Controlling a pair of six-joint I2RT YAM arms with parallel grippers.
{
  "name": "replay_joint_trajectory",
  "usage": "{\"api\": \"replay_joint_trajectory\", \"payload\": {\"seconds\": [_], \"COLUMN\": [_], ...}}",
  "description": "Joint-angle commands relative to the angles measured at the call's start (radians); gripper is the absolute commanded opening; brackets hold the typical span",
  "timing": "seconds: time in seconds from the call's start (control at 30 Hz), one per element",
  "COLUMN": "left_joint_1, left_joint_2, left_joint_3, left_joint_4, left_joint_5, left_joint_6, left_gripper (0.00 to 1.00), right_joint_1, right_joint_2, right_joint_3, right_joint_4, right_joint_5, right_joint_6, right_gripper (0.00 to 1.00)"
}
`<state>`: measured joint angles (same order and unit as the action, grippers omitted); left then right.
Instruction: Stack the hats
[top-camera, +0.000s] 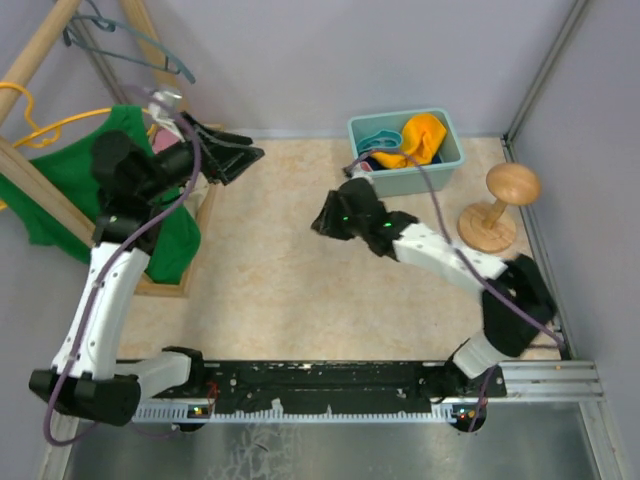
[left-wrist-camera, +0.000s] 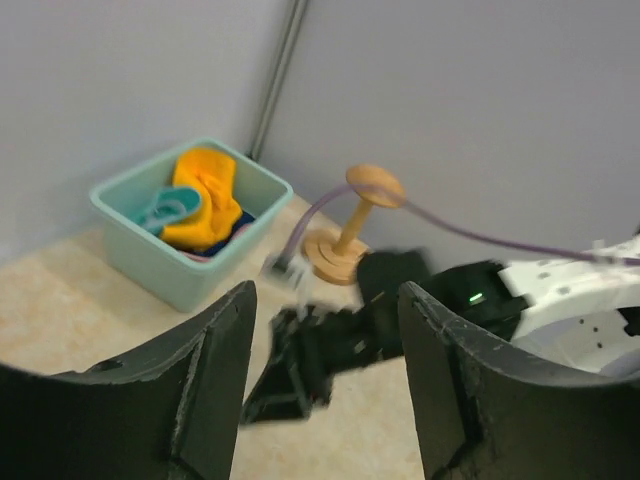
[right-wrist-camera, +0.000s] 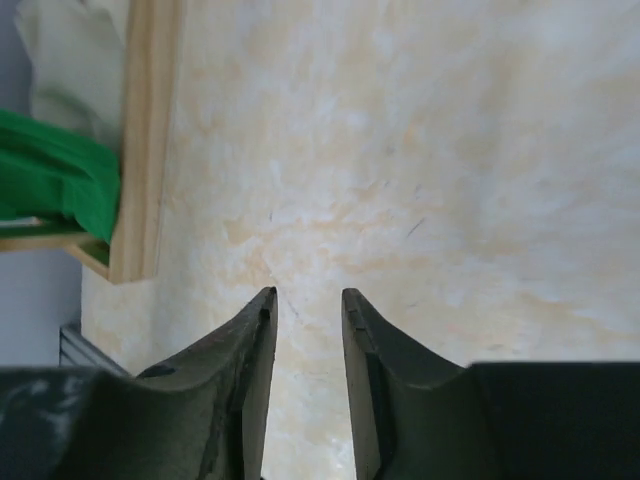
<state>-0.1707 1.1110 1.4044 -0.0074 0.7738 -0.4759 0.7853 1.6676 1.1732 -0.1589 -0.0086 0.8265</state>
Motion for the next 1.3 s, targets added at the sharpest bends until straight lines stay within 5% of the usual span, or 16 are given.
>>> {"api": "replay_joint_trajectory", "payload": {"seconds": [0.0,0.07,0.1,0.17,0.43,0.67,0.87,1.07,1.17,1.27], "left_joint_1": [-0.098,-0.173,-0.206,-0.272,-0.363,-0.366,-0.359,-0.357,-0.357,-0.357], "left_joint_2": [0.126,0.224,0.280,0.415,0.858,1.161,1.251,1.320,1.348,1.393], "left_joint_3": [-0.079,-0.038,0.004,0.120,0.552,0.869,0.929,0.976,0.985,1.025], "left_joint_4": [0.072,0.039,0.006,-0.093,-0.313,-0.423,-0.448,-0.383,-0.329,-0.293], "left_joint_5": [-0.017,-0.077,-0.098,-0.182,-0.461,-0.492,-0.563,-0.567,-0.553,-0.536], "left_joint_6": [0.013,0.048,0.060,0.079,-0.040,-0.149,-0.123,-0.140,-0.160,-0.181], "left_gripper": [0.66,0.69,0.89,0.99,1.00,1.00,0.99,0.98,0.93,0.76], "right_joint_1": [-0.086,-0.151,-0.187,-0.249,-0.345,-0.453,-0.590,-0.638,-0.745,-0.863], "right_joint_2": [-0.324,-0.421,-0.457,-0.506,-0.557,-0.511,-0.531,-0.536,-0.564,-0.595], "right_joint_3": [-0.088,-0.094,-0.087,-0.055,0.184,0.387,0.420,0.404,0.343,0.281], "right_joint_4": [-0.114,-0.181,-0.218,-0.293,-0.633,-0.850,-0.886,-0.920,-0.887,-0.846], "right_joint_5": [0.130,0.153,0.159,0.165,0.417,0.495,0.395,0.474,0.373,0.216], "right_joint_6": [-0.174,-0.198,-0.207,-0.225,-0.276,-0.240,-0.243,-0.284,-0.298,-0.298], "right_gripper": [0.45,0.53,0.59,0.65,0.61,0.59,0.62,0.59,0.58,0.60]}}
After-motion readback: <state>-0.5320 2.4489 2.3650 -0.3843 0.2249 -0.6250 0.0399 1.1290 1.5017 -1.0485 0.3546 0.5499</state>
